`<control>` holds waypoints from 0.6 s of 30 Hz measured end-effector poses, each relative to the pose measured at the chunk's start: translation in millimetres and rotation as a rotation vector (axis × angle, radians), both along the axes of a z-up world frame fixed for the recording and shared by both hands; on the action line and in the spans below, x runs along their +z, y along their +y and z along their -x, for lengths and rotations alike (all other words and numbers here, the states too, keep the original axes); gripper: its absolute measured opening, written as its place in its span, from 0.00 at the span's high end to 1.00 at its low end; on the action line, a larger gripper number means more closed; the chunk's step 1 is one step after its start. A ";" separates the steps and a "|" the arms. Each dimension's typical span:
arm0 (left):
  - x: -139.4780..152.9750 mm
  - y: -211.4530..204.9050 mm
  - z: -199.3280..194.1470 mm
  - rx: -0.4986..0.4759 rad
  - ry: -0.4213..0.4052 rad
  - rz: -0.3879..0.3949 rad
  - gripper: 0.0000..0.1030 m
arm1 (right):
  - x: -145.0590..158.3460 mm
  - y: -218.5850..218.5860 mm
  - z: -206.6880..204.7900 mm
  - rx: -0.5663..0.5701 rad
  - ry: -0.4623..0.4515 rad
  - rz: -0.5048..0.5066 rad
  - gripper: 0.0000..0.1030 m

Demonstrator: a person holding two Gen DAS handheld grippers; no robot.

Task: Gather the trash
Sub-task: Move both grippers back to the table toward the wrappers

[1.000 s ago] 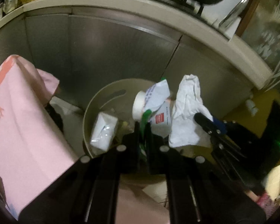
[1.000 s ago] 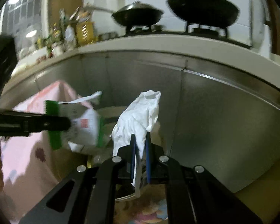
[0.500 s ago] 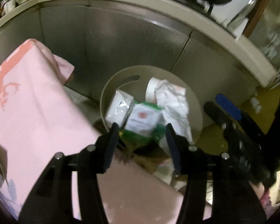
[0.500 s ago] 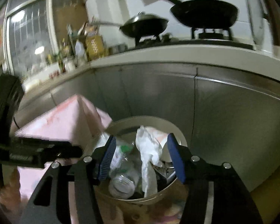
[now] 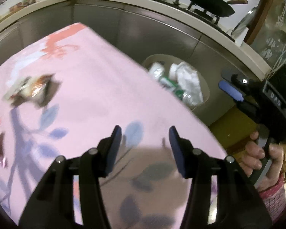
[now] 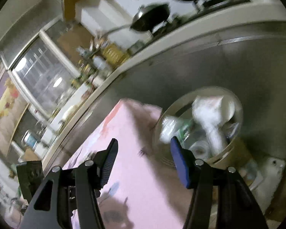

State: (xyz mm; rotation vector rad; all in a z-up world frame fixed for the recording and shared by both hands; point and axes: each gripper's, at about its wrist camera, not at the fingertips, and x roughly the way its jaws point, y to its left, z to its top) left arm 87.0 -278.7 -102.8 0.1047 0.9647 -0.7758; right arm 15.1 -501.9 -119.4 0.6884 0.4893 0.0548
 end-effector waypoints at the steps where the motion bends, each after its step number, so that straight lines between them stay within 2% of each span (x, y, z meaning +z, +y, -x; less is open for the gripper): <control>1: -0.6 12.5 4.0 0.010 -0.002 -0.001 0.52 | -1.3 7.9 -2.8 0.023 0.011 0.000 0.46; 7: -8.2 88.2 19.2 0.082 -0.006 -0.003 0.52 | -4.8 78.4 -22.6 0.189 0.063 0.001 0.46; 12: -17.3 162.1 13.3 0.209 0.043 0.035 0.52 | -11.5 139.4 -39.3 0.325 0.112 -0.009 0.47; 18: -28.6 257.2 -11.0 0.414 0.156 0.160 0.52 | -19.1 208.7 -74.7 0.492 0.184 0.006 0.62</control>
